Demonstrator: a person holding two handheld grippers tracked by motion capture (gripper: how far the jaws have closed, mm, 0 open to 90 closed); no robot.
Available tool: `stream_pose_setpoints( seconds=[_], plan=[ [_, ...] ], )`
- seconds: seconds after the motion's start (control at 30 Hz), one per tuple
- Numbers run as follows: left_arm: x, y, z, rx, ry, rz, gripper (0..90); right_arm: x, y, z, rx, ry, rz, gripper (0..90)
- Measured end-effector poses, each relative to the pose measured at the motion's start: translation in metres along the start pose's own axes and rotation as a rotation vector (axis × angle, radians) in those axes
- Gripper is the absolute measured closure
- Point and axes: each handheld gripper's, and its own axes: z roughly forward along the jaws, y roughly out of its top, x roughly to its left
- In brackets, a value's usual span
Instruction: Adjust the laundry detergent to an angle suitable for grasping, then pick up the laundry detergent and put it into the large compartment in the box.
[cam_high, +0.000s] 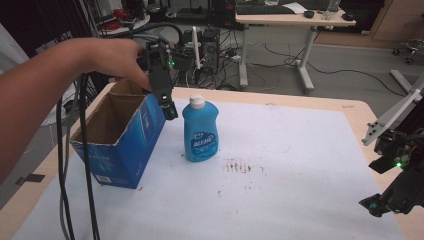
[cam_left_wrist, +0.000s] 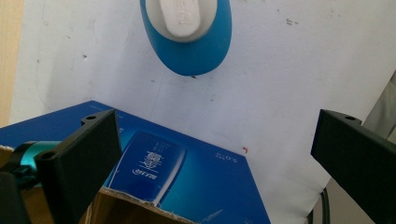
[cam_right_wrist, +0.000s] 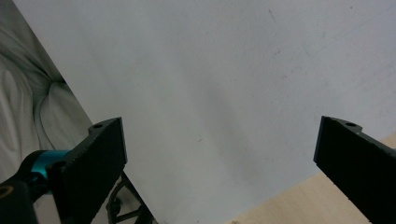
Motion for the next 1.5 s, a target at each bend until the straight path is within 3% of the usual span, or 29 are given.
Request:
stream_pose_setpoints(
  seconds=[0.8, 1.5],
  plan=[
    [-0.009, 0.007, -0.004, -0.011, 0.002, 0.021, 1.7, 0.004, -0.004, -0.005, -0.007, 0.002, -0.007, 1.6],
    [-0.012, 0.011, -0.009, -0.026, 0.015, -0.008, 1.7, 0.005, -0.002, -0.007, -0.022, -0.002, -0.018, 1.6]
  ],
)
